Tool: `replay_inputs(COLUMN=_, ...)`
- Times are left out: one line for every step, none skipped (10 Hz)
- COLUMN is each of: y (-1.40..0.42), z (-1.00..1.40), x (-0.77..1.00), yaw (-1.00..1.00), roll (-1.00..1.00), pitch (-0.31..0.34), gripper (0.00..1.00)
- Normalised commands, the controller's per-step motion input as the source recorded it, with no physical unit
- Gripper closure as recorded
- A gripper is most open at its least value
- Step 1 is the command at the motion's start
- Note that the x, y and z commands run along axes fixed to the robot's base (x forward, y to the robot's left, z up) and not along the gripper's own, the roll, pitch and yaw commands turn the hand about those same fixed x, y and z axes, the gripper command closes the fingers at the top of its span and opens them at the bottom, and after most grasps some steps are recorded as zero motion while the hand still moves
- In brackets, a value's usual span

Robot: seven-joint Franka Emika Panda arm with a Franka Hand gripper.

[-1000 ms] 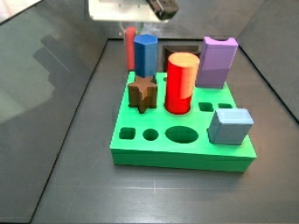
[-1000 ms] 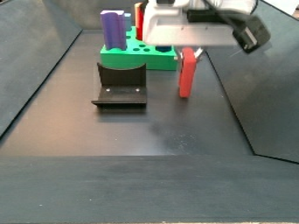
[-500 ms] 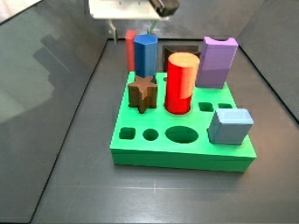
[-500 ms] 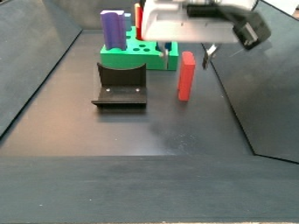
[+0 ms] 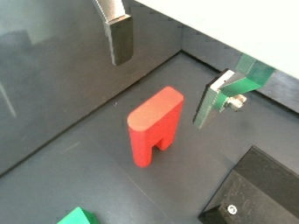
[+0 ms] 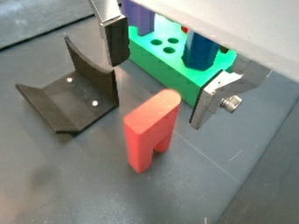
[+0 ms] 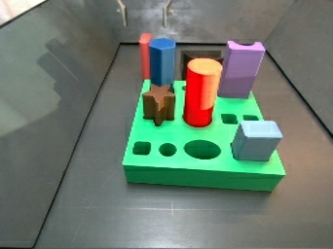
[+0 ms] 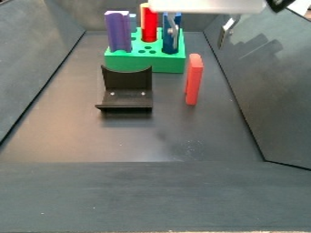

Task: Pick up the square-circle object. Move up. Rotate the square-circle object. Move to above the board. Insert the square-circle object.
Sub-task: Rotate the square-circle object.

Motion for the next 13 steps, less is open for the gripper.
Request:
replay_inputs(y=0.09, z=-0.10, x=0.02, yaw=-1.00, roll=0.01, pitch=0.009, gripper=0.00)
replay_inputs(y=0.08, z=-0.08, x=0.03, yaw=-1.00, roll=0.01, pitch=0.006, gripper=0.00)
replay_inputs(y=0.05, z=-0.04, x=0.03, yaw=-1.00, roll=0.01, pitch=0.004, gripper=0.00)
replay_inputs(y=0.04, z=-0.03, x=0.03, yaw=-1.00, roll=0.01, pitch=0.004, gripper=0.00)
replay_inputs(y=0.04, z=-0.03, x=0.03, yaw=-1.00, roll=0.01, pitch=0.004, gripper=0.00)
replay_inputs(y=0.03, z=-0.03, x=0.03, yaw=-1.00, roll=0.01, pitch=0.004, gripper=0.00)
replay_inputs(y=0.03, z=-0.03, x=0.03, yaw=-1.00, roll=0.01, pitch=0.004, gripper=0.00)
replay_inputs(y=0.03, z=-0.03, x=0.03, yaw=-1.00, roll=0.01, pitch=0.005, gripper=0.00)
replay_inputs(y=0.03, z=-0.03, x=0.03, yaw=-1.00, roll=0.01, pitch=0.005, gripper=0.00)
replay_inputs(y=0.03, z=-0.03, x=0.03, yaw=-1.00, roll=0.01, pitch=0.005, gripper=0.00)
replay_inputs(y=0.03, z=-0.03, x=0.03, yaw=-1.00, roll=0.01, pitch=0.006, gripper=0.00)
replay_inputs(y=0.03, z=-0.03, x=0.03, yaw=-1.00, roll=0.01, pitch=0.006, gripper=0.00)
replay_inputs(y=0.03, z=-0.03, x=0.03, yaw=-1.00, roll=0.01, pitch=0.006, gripper=0.00)
